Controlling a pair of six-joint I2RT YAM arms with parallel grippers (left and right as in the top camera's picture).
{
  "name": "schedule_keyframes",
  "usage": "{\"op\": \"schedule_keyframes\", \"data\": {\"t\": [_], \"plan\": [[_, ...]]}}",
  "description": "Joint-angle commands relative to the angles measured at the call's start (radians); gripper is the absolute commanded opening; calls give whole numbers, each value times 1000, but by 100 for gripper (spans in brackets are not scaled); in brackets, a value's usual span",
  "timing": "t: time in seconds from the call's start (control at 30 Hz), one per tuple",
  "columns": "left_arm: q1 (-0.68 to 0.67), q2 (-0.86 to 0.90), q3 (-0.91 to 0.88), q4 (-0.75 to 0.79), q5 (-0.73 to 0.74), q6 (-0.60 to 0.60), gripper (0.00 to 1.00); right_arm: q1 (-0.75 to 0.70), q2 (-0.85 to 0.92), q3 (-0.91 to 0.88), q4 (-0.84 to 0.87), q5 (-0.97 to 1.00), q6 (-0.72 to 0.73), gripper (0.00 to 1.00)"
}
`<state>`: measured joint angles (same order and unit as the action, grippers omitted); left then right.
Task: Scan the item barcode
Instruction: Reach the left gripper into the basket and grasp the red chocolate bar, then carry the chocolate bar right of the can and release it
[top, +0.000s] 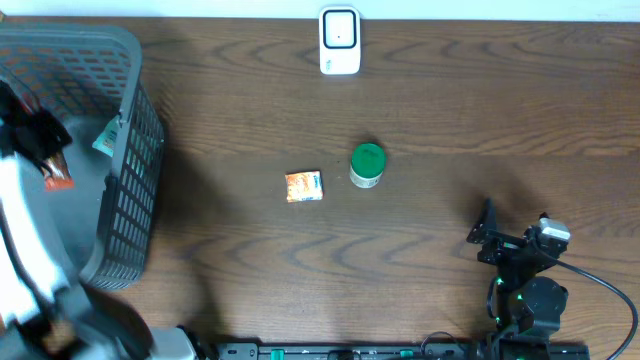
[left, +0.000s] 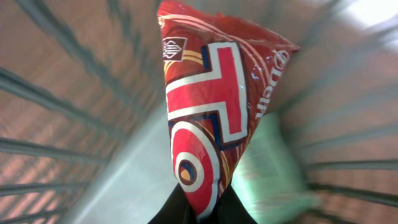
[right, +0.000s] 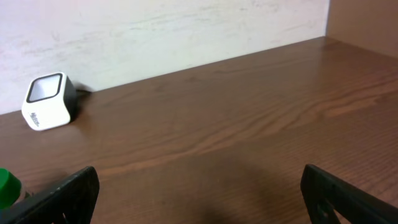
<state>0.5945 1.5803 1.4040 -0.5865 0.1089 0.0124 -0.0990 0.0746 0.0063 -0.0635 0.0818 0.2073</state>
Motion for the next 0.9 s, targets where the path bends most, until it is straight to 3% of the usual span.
{"op": "schedule_keyframes", "data": {"t": [0.0,0.2,0.27,0.43,0.53,0.67,0.77,0.87], "plan": [[-98,-241,16,-3,137,-140,7,-4,-3,-1,-4,2,-11,99],[-475,-387,16,-4,197,-149,8,-4,-3,-1,-4,2,-11,99],[-678,-354,11,-5,196,-149,7,-4,-3,-1,-4,2,-11,99],[-966,-177,10,-12,193,-175,8,-4,-3,-1,-3,2,-11,99],[-1067,-50,10,-9,160,-289,8,-4,-3,-1,-3,2,-11,99],[-1133,116,10,-9,43,-563,7,-4,-3,-1,-4,2,-11,99],[-1146,204,10,-6,36,-731,8,-4,-3,-1,-4,2,-11,99],[-1157,247,10,-2,35,-780,7,-4,-3,-1,-4,2,-11,99]]}}
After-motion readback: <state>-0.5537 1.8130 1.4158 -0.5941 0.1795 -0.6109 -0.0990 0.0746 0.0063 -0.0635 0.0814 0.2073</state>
